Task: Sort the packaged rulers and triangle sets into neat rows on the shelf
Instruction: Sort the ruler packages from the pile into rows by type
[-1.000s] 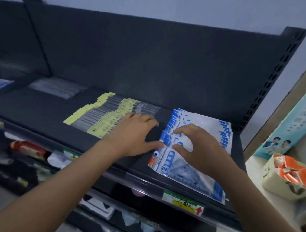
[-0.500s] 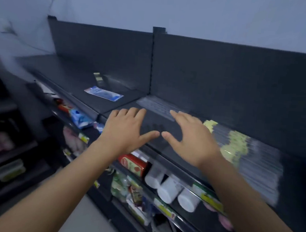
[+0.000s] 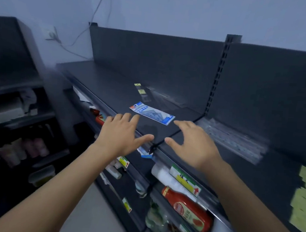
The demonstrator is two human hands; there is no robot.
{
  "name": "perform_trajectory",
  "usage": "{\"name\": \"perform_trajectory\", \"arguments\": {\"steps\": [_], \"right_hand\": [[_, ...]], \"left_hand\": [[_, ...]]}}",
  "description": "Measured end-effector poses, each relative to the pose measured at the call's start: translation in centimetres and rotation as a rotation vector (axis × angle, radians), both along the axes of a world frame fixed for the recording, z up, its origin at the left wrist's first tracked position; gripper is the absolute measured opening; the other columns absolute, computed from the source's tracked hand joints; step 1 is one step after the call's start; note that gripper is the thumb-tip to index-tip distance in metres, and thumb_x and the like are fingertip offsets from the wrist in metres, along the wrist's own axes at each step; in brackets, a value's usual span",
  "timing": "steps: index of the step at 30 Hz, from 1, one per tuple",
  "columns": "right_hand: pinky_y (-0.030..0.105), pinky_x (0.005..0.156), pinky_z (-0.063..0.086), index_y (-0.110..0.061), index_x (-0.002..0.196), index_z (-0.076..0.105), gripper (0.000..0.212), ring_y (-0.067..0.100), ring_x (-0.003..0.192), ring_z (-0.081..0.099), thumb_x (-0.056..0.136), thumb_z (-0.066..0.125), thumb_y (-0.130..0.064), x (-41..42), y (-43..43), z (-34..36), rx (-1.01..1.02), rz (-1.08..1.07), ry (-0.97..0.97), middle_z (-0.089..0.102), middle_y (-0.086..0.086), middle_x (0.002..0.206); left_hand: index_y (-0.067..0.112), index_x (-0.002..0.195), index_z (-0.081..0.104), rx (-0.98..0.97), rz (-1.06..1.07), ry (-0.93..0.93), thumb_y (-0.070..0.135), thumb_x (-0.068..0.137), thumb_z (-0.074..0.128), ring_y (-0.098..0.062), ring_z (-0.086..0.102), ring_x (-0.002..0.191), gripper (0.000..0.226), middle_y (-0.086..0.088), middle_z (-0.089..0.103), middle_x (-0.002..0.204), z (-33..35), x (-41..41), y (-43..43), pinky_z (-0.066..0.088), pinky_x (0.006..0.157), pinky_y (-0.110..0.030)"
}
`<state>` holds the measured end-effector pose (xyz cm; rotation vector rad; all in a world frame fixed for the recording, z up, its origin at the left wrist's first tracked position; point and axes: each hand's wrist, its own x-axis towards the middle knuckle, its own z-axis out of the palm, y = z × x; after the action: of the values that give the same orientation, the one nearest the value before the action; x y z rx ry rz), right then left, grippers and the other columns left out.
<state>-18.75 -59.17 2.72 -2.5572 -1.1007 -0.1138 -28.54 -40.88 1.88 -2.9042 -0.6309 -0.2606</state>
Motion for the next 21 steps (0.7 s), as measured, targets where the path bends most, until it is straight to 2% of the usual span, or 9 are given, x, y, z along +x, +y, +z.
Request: {"name": "perform_trajectory", "arguments": {"steps": [8, 12, 15, 19, 21], "right_hand": [[0.034, 0.09, 0.043, -0.022, 0.13, 0.048, 0.051, 0.022, 0.117, 0.049, 0.089, 0.051, -0.053, 11.1, 11.3, -1.6, -0.04, -0.016, 0.126, 0.052, 0.001, 0.129], [0.037, 0.099, 0.041, -0.018, 0.135, 0.045, 0.059, 0.023, 0.125, 0.045, 0.089, 0.051, -0.053, 16.4, 14.9, -2.9, -0.046, -0.072, 0.188, 0.049, 0.004, 0.136], [0.039, 0.103, 0.038, -0.015, 0.141, 0.04, 0.063, 0.025, 0.13, 0.042, 0.09, 0.049, -0.052, 19.0, 16.6, -3.8, -0.062, -0.123, 0.15, 0.044, 0.007, 0.143], [0.04, 0.107, 0.034, -0.011, 0.142, 0.035, 0.06, 0.027, 0.134, 0.035, 0.095, 0.04, -0.049, 22.2, 18.7, -5.1, -0.105, -0.231, 0.087, 0.038, 0.009, 0.147], [0.04, 0.112, 0.027, -0.009, 0.145, 0.028, 0.062, 0.025, 0.141, 0.025, 0.098, 0.033, -0.048, 23.3, 19.6, -5.9, -0.16, -0.268, 0.108, 0.028, 0.009, 0.153]], "left_hand": [[0.024, 0.146, 0.03, -0.032, -0.018, 0.04, 0.081, 0.081, 0.025, -0.024, 0.04, 0.132, 0.086, -0.001, 0.043, 0.144, -0.1, 9.4, 10.1, 0.031, 0.106, -0.04], [0.022, 0.141, 0.037, -0.041, -0.062, 0.079, 0.077, 0.084, 0.031, -0.025, 0.041, 0.13, 0.08, -0.002, 0.045, 0.142, -0.1, 15.1, 14.5, 0.032, 0.103, -0.039], [0.021, 0.14, 0.039, -0.074, -0.116, 0.109, 0.077, 0.084, 0.033, -0.025, 0.043, 0.128, 0.079, -0.002, 0.047, 0.14, -0.8, 18.8, 17.0, 0.033, 0.101, -0.039], [0.022, 0.14, 0.04, -0.139, -0.264, 0.132, 0.073, 0.085, 0.037, -0.025, 0.041, 0.129, 0.075, -0.003, 0.048, 0.14, -1.8, 24.4, 19.5, 0.031, 0.103, -0.04], [0.02, 0.136, 0.044, -0.148, -0.355, 0.12, 0.07, 0.087, 0.039, -0.025, 0.04, 0.13, 0.07, -0.003, 0.049, 0.14, -2.4, 27.2, 20.6, 0.03, 0.104, -0.04]]}}
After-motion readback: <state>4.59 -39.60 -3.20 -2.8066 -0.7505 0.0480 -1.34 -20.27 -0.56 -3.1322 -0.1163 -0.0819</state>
